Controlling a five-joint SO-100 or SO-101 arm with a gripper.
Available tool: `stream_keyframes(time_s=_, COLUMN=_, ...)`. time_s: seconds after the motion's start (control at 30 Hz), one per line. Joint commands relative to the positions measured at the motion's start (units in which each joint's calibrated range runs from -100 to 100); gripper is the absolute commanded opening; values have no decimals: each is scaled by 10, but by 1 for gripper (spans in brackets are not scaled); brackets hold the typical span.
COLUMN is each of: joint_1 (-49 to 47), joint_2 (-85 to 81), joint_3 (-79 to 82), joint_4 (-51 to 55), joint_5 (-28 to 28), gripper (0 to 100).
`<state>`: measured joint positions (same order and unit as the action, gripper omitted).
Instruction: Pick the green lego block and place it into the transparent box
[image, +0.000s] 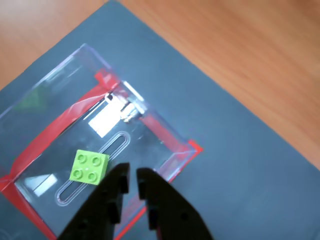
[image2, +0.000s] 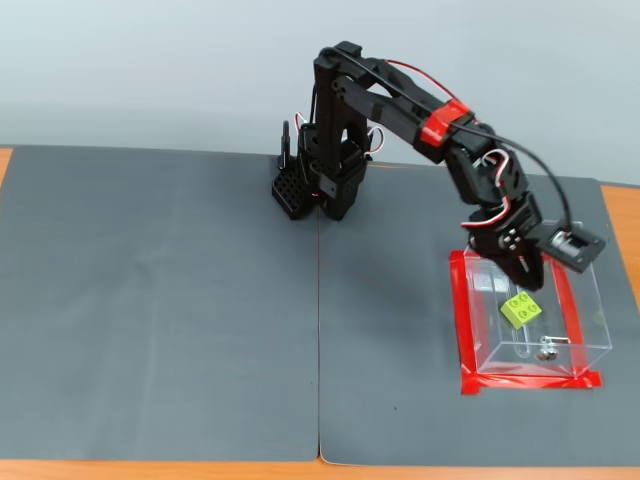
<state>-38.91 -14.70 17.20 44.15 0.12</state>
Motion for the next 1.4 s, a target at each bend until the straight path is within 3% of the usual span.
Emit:
stream_keyframes(time_s=0.0, joint_1=76, joint_2=-58, joint_3=-11, joint_4=-5, joint_5=3, gripper=2)
stream_keyframes(time_s=0.2, joint_1=215, joint_2=-109, joint_3=-8, joint_4=-6, joint_5=4, gripper=2)
stream_keyframes(time_s=0.6, joint_1=314, joint_2=-218, joint_3=39, joint_4=1, joint_5=4, gripper=2)
stream_keyframes(time_s=1.37, joint_1=348, joint_2=-714, joint_3=564, joint_4=-7, joint_5=4, gripper=2)
